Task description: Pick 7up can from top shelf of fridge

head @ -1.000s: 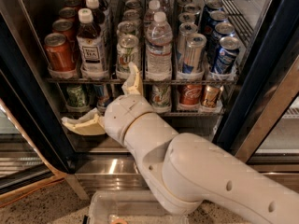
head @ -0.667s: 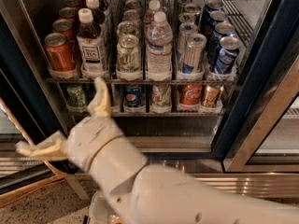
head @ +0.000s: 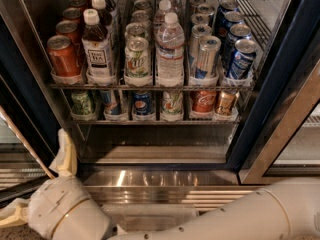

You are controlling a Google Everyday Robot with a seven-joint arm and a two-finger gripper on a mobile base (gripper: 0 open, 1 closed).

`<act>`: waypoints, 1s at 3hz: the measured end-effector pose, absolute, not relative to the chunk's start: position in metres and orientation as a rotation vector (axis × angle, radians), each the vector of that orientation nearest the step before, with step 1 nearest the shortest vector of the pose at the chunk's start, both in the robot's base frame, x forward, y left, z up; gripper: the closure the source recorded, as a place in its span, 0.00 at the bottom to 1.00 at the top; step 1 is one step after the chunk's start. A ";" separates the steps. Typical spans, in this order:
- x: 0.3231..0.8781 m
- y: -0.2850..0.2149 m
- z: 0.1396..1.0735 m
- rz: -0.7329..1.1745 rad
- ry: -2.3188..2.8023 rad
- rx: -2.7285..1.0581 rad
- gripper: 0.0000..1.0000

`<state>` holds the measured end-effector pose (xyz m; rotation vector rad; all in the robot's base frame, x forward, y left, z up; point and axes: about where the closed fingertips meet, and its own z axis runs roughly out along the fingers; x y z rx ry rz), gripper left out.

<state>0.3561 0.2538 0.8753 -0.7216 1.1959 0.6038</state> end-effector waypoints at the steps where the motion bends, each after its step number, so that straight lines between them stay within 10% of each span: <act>1: 0.346 0.269 0.888 0.576 1.122 -0.724 0.00; 3: 0.374 0.240 0.875 0.448 1.121 -0.633 0.00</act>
Offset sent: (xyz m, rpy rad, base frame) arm -0.0015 0.0084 0.0027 0.0140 -0.0783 -0.0463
